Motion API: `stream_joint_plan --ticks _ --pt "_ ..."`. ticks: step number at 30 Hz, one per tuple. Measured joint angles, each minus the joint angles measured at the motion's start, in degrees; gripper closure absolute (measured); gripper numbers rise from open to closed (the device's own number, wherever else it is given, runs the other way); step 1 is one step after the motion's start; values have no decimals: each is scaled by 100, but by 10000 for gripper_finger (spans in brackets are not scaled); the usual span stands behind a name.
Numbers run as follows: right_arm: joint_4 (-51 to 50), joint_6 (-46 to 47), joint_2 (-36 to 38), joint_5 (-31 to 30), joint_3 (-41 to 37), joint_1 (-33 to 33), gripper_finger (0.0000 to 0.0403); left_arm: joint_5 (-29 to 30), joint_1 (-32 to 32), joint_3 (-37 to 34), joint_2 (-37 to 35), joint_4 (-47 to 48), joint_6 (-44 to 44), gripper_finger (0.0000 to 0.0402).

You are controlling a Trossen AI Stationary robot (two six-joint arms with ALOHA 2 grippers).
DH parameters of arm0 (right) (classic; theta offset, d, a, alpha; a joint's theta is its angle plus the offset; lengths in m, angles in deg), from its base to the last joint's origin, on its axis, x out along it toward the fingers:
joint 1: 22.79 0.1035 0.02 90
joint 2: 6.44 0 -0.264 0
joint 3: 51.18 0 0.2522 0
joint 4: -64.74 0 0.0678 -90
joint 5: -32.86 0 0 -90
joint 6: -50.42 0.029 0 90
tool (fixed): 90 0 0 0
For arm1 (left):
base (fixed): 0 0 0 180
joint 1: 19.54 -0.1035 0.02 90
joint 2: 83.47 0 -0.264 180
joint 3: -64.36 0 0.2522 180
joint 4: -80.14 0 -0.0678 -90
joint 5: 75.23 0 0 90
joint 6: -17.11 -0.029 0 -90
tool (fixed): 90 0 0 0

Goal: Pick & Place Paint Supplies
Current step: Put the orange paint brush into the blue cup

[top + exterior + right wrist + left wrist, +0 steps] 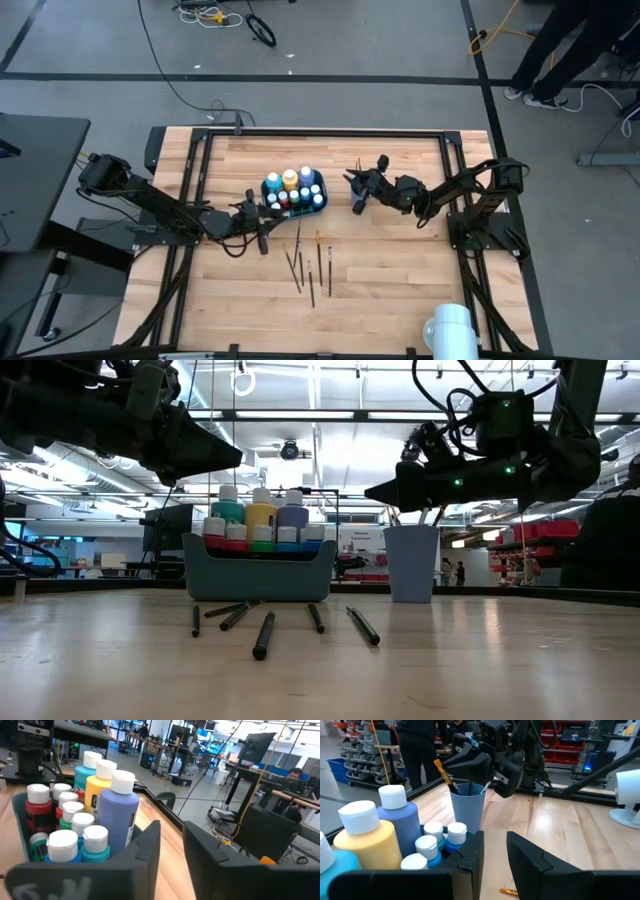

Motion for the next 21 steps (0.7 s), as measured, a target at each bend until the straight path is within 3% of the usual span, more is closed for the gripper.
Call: stream_joint_plan --ticks 8,13,16,21 --pt "597 -267 108 6 -1 285 271 -12 -1 0 0 10 -1 310" --pt "407 -699 650 82 -2 691 263 -619 -2 0 -2 116 5 310" --pt "96 -734 1121 732 -2 873 263 -1283 -2 0 0 136 -12 310" --pt "-873 -847 1665 2708 248 1205 262 -2104 -2 0 0 252 -38 310"
